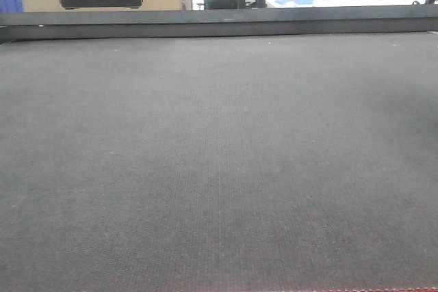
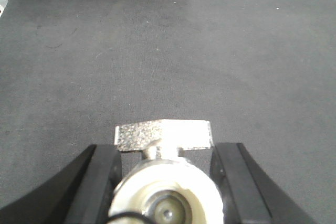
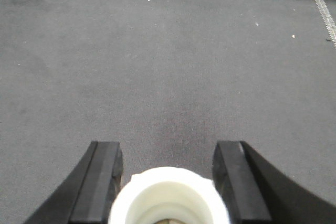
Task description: Place valve from conveyor to right shelf box
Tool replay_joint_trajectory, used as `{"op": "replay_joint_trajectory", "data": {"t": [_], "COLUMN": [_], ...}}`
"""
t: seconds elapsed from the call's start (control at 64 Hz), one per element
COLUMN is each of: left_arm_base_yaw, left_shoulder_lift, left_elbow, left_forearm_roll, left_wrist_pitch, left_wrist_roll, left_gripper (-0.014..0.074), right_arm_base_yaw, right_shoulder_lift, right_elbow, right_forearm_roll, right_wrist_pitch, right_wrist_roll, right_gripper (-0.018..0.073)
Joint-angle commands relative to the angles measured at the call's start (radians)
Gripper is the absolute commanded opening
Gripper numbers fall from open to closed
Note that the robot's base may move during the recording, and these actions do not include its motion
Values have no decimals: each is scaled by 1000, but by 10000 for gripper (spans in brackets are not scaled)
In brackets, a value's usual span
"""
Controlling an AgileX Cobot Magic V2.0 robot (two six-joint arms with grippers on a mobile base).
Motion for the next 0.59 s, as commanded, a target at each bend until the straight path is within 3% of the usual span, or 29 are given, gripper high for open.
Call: {"op": "replay_joint_trajectory", "data": {"t": [0.0,0.578], "left_arm_base_yaw": [-5,-5], "left_shoulder_lift": [-10,-10], "left_elbow": [-3,-3], "left_forearm_roll": [-5,-5], "left_wrist_pitch": [-48,-48], "left_wrist_roll": [-8,-8], "left_gripper": [-111,-111], "right_arm_base_yaw": [1,1], "right_shoulder_lift": [-13,-13], "right_elbow": [-18,-18], "right_forearm_roll": [-8,-8], "right_wrist_pitch": [-66,-66], "right_wrist_roll": [-3,-3], "right_gripper": [-154,-154]}}
